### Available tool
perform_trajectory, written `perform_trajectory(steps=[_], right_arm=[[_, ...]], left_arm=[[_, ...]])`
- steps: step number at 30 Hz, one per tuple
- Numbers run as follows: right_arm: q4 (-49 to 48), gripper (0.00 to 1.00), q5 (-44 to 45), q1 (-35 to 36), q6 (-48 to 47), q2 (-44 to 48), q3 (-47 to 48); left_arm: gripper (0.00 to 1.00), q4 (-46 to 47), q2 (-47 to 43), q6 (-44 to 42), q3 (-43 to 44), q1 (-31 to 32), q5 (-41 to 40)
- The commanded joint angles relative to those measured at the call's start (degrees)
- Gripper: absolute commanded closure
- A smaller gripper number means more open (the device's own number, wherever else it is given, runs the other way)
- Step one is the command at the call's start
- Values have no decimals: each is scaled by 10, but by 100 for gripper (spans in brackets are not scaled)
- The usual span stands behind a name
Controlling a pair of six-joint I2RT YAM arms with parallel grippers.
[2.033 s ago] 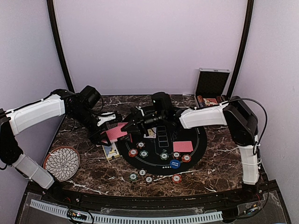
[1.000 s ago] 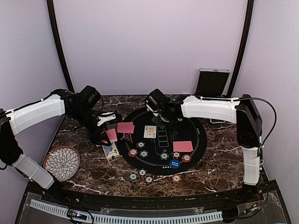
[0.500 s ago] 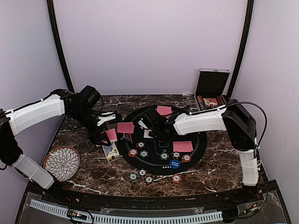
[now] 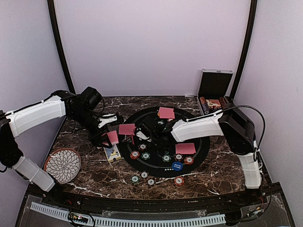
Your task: Distribute texas hold em gaming equipment
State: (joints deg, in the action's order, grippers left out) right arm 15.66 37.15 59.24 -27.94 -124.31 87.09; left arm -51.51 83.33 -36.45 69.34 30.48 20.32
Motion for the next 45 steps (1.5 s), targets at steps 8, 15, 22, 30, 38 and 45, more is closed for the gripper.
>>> perform_trajectory(steps=[8, 15, 22, 30, 38, 45], right_arm=[[45, 62, -60, 10, 65, 34, -25], [48, 50, -79, 7, 86, 66, -47], [58, 45, -194, -58, 225, 120, -29], [56, 43, -399, -141, 409, 123, -26], [5, 47, -472, -150, 470, 120, -87], [-90, 69, -567, -148, 569, 118, -154]], left_arm=[[100, -18, -22, -7, 12, -3, 10], [100, -19, -20, -7, 14, -3, 12], [100, -22, -17, -7, 17, -2, 16], [100, -21, -20, -8, 12, -3, 15], [100, -23, -21, -9, 15, -2, 15], [100, -22, -21, -8, 14, -2, 16]])
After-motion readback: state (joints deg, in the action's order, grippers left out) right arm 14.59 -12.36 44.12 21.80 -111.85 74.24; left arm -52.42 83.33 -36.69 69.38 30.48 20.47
